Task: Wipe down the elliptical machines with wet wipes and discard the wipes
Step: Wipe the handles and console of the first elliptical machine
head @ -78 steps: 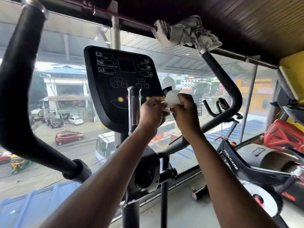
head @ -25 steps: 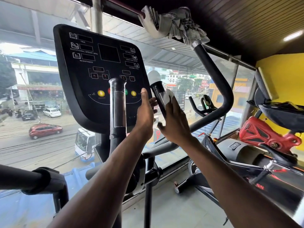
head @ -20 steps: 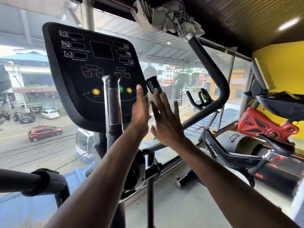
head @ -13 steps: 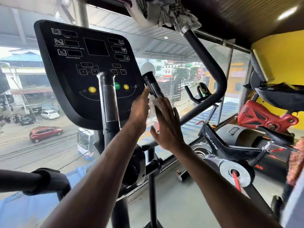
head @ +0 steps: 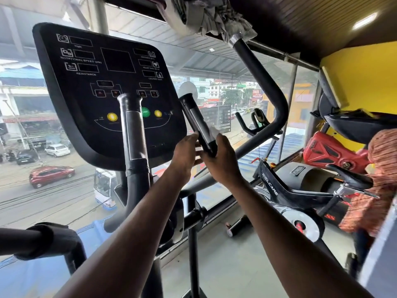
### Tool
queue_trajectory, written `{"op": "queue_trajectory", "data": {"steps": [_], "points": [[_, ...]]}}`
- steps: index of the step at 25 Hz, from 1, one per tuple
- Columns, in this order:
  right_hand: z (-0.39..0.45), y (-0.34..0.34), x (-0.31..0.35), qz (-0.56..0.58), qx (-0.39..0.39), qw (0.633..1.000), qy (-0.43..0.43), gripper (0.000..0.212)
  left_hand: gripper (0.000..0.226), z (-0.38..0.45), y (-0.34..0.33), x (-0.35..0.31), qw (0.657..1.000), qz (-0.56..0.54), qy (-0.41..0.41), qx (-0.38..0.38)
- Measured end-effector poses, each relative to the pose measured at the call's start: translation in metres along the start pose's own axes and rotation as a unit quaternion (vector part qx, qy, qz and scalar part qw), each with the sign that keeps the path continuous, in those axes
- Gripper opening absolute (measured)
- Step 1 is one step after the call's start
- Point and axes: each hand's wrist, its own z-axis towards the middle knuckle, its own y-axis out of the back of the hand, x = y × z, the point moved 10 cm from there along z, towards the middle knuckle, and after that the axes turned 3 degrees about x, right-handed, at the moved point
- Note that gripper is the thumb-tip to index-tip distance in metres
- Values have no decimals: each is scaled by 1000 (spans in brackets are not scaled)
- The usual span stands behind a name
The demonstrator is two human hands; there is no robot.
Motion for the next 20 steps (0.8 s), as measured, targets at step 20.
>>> {"op": "queue_trajectory", "data": {"steps": [20], "points": [[101, -12, 99, -150, 35, 971, 184, 35, 77, 7, 10, -37, 984, -153, -88, -35]]}}
